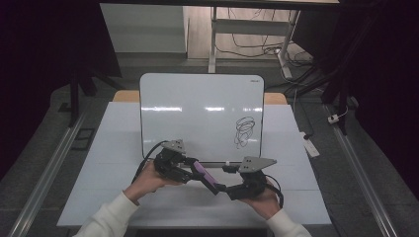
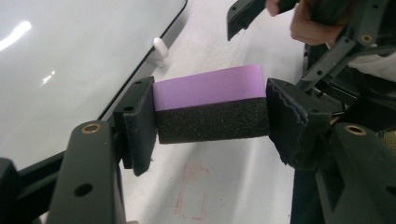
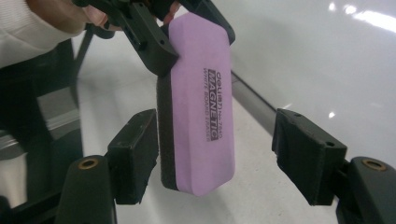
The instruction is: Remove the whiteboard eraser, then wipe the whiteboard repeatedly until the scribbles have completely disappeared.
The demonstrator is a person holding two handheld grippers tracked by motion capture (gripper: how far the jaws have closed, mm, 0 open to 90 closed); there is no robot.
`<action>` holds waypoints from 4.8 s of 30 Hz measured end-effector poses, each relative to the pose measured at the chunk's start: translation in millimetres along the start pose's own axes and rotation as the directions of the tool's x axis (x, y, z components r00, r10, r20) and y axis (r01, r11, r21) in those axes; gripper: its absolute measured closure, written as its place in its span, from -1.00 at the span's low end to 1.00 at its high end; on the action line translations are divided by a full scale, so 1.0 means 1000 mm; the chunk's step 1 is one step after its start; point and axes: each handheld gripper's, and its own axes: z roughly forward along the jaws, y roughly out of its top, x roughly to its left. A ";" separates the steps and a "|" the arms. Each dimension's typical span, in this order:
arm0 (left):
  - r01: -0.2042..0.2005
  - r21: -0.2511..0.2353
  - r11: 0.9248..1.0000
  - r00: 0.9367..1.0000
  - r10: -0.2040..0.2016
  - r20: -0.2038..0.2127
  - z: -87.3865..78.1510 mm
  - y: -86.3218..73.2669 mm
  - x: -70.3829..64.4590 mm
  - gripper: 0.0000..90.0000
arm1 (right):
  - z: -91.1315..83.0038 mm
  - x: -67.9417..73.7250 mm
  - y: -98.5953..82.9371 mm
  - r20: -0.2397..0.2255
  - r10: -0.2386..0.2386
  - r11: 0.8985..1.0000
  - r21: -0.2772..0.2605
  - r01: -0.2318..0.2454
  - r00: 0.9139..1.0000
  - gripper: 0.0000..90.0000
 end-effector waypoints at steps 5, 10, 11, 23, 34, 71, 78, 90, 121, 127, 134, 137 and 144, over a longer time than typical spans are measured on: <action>-0.040 0.000 0.999 0.999 0.040 0.022 0.000 0.000 -0.003 -0.17 | 0.000 -0.006 0.000 -0.054 0.042 0.999 0.002 -0.042 0.998 -0.35; -0.086 0.001 0.996 0.995 0.085 0.056 0.000 -0.001 -0.007 -0.17 | 0.002 -0.008 -0.001 -0.109 0.069 0.998 0.021 -0.067 0.992 -0.38; -0.089 0.001 0.996 0.994 0.089 0.063 0.001 -0.001 -0.007 -0.17 | 0.002 -0.008 -0.001 -0.122 0.076 0.997 0.025 -0.073 0.990 -0.38; -0.189 -0.017 0.982 0.972 0.189 0.143 0.002 0.000 -0.018 -0.17 | 0.017 -0.004 -0.004 -0.277 0.122 0.991 0.090 -0.100 0.953 -0.38; -0.200 -0.034 0.979 0.970 0.203 0.136 0.001 0.000 -0.018 -0.18 | 0.019 -0.002 -0.002 -0.313 0.144 0.988 0.099 -0.118 0.939 -0.12; 0.168 -0.115 0.979 0.899 -0.200 -0.391 -0.075 -0.124 -0.013 -0.55 | -0.014 -0.005 0.000 0.248 -0.044 0.998 -0.037 0.055 0.968 -0.10; 0.225 -0.152 0.962 0.861 -0.269 -0.431 -0.087 -0.141 -0.006 -0.54 | -0.018 -0.006 0.001 0.300 -0.058 0.996 -0.044 0.074 0.952 -0.10; 0.231 -0.142 0.963 0.865 -0.270 -0.424 -0.086 -0.140 -0.003 -0.58 | -0.034 -0.018 0.012 0.467 -0.051 0.993 -0.068 0.094 0.883 -0.10; 0.232 -0.129 0.964 0.868 -0.265 -0.420 -0.082 -0.138 -0.003 -0.59 | 0.000 -0.086 0.066 0.702 -0.116 0.989 0.018 0.146 0.702 -0.10; 0.237 -0.132 0.962 0.868 -0.271 -0.416 -0.083 -0.139 -0.002 -0.59 | 0.025 -0.061 0.051 0.630 -0.202 0.979 0.112 0.169 0.750 -0.10; 0.234 -0.134 0.963 0.871 -0.269 -0.412 -0.084 -0.139 -0.002 -0.59 | 0.016 -0.067 0.048 0.645 -0.165 0.986 0.096 0.135 0.746 -0.10; 0.237 -0.132 0.962 0.870 -0.271 -0.412 -0.083 -0.139 -0.002 -0.59 | 0.009 -0.073 0.049 0.662 -0.143 0.989 0.078 0.122 0.736 -0.10; 0.235 -0.136 0.962 0.870 -0.271 -0.412 -0.083 -0.138 -0.002 -0.59 | -0.010 -0.091 0.057 0.718 -0.079 0.995 0.011 0.101 0.691 -0.10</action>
